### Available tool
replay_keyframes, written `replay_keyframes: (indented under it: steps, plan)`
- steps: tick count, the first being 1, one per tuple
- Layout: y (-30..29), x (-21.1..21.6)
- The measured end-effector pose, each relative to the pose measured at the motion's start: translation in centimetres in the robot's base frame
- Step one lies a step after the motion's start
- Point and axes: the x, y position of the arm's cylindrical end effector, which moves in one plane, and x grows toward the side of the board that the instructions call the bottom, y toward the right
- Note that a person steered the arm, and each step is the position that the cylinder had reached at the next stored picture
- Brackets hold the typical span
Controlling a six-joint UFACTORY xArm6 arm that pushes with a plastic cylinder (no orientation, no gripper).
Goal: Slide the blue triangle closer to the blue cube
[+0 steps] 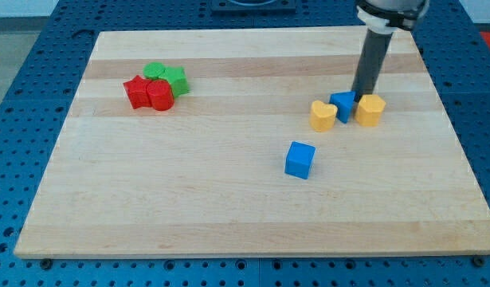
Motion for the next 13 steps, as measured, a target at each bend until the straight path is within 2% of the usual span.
replay_keyframes:
  steps: [2, 3, 4, 5, 10, 11, 13]
  plan:
    - [-1.5, 0.3]
    - [-2.0, -2.8]
    - [-5.2, -2.0]
    - [-5.1, 0.2]
    - [3.2, 11.7]
    - [2.0, 13.2]
    - [0.3, 13.0]
